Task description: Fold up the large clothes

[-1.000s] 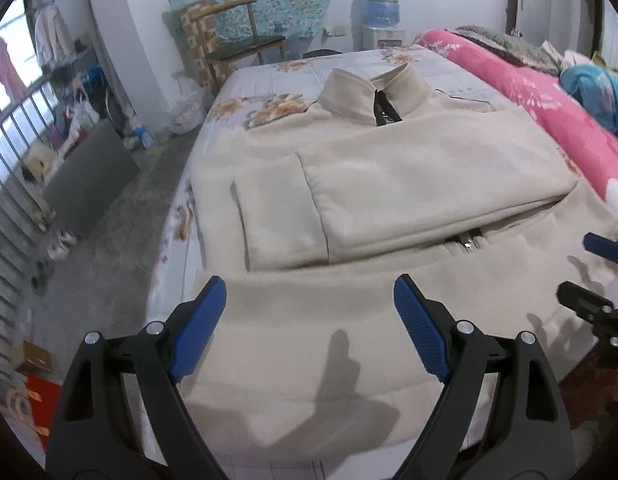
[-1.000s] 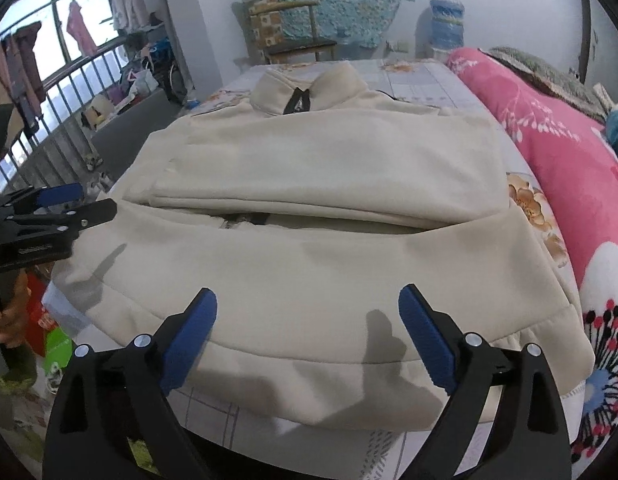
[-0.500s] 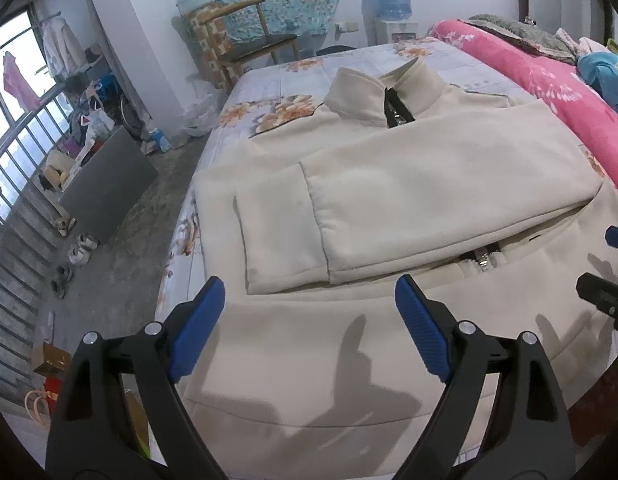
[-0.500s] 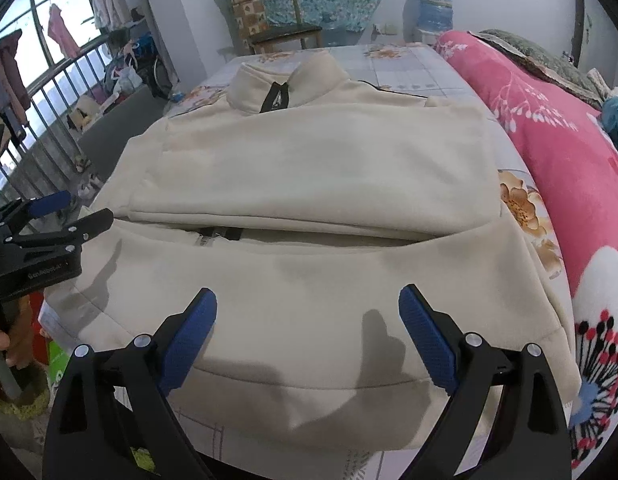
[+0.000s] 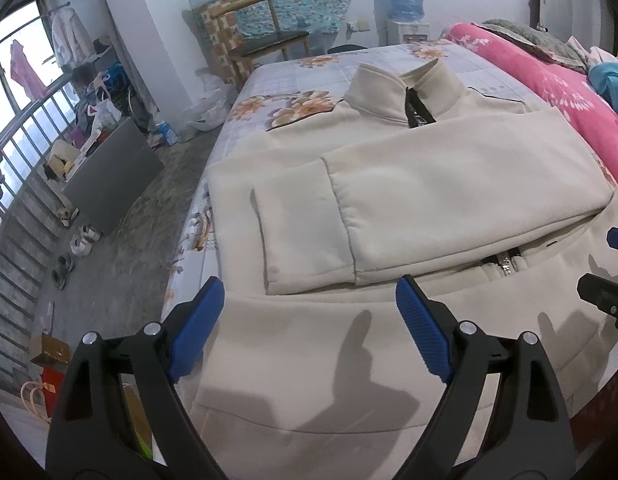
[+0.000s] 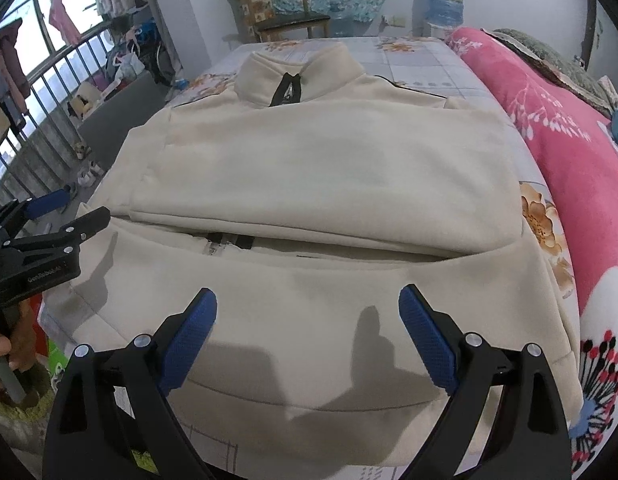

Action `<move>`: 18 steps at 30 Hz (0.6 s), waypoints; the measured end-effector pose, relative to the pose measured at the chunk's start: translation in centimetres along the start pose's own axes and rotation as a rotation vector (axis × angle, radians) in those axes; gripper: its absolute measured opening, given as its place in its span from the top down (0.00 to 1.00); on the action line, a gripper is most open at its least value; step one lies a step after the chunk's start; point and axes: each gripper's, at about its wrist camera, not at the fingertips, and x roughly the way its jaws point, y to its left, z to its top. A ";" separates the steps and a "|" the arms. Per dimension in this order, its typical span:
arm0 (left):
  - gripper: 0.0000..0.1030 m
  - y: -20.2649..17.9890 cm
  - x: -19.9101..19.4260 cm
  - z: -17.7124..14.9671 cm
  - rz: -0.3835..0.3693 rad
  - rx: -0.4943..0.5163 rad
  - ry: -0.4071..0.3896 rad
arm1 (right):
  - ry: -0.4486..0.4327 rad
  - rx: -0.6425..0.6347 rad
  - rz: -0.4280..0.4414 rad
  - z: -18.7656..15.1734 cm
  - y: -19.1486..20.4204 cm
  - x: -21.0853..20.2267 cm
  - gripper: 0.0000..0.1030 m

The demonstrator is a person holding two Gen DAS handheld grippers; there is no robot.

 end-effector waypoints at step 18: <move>0.18 3.8 -0.8 2.0 -0.054 -0.030 -0.041 | 0.005 -0.047 0.044 3.6 0.7 -2.1 0.13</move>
